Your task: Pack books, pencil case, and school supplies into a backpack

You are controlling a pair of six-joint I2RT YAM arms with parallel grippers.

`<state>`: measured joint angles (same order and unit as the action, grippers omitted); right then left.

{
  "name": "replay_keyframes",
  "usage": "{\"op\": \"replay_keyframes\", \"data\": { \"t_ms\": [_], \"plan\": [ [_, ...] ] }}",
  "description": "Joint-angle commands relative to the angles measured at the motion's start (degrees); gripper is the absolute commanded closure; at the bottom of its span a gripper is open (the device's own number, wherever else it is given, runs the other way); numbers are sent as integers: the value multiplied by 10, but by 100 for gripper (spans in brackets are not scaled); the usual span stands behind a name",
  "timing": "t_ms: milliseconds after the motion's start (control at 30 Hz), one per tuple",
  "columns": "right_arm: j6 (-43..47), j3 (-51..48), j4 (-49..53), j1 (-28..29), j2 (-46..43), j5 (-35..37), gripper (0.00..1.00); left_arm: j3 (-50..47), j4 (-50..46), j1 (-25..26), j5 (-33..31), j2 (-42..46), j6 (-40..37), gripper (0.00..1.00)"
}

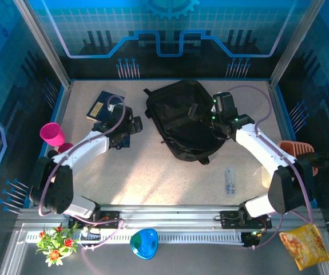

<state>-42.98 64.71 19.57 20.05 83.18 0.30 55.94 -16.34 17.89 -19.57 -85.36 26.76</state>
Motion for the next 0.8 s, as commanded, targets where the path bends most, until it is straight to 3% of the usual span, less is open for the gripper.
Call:
{"op": "replay_keyframes", "data": {
  "t_ms": [0, 167, 400, 567, 767],
  "plan": [
    [27, 25, 6, 15, 7, -24, 0, 42, -38, -33, 55, -51, 19, 1],
    [35, 19, 3, 22, 3, -26, 0, 117, -67, -63, 112, -150, -6, 1],
    [36, 4, 6, 26, -8, -26, 0, 177, -87, -65, 185, -247, -29, 7],
    [44, 2, 6, 29, -9, -28, 0, 147, -86, -50, 214, -245, -20, 10],
    [54, 16, 13, 39, 2, -19, 0, 81, -102, 7, 238, -209, 4, 11]
  ]
}}
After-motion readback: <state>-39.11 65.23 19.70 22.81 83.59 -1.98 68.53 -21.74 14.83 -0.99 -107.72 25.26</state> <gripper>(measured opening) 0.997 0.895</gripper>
